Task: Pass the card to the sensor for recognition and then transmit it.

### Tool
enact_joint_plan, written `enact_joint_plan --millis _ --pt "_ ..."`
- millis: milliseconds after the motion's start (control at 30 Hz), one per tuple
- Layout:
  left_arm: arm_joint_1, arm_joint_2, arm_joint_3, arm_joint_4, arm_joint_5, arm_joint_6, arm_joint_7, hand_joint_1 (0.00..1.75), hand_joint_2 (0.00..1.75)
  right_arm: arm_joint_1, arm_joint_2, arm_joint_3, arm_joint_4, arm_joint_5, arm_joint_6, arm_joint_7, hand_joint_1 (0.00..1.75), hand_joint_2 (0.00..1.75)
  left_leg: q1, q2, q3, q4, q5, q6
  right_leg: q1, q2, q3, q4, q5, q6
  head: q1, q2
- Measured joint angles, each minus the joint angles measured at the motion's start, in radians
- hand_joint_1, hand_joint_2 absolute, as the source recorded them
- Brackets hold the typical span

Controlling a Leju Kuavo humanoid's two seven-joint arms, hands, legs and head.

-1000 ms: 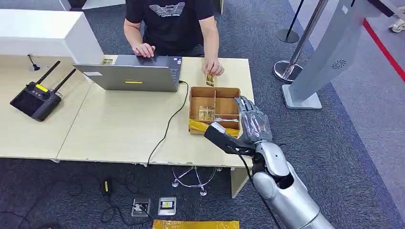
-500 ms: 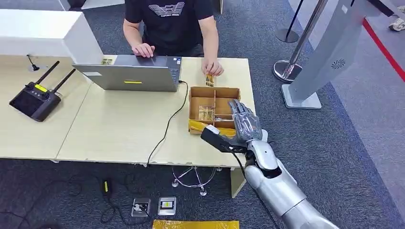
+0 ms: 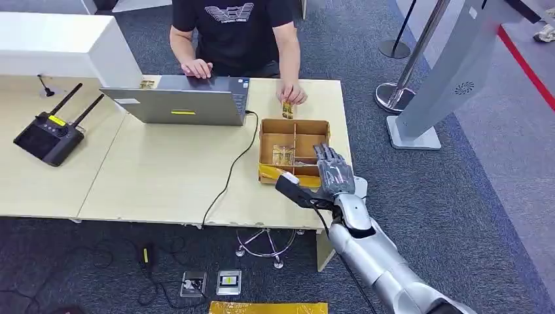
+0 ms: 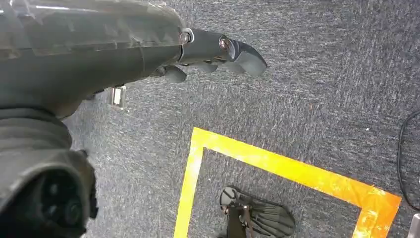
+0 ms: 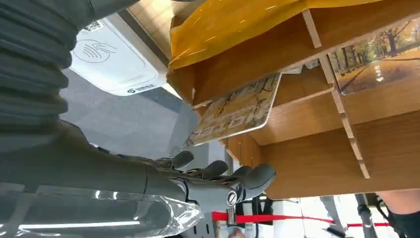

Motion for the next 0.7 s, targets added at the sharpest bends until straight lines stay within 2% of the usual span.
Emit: enact_joint_plan --millis 700 --pt "0.000 0.000 -0.006 0.000 0.005 0.000 0.000 0.00 0.00 -0.024 0.007 0.000 0.077 0.007 -0.040 0.001 0.00 1.75 0.000 0.000 0.000 0.000 0.000 0.000 0.000 0.000 0.000 0.000 0.000 0.000 0.000 0.000"
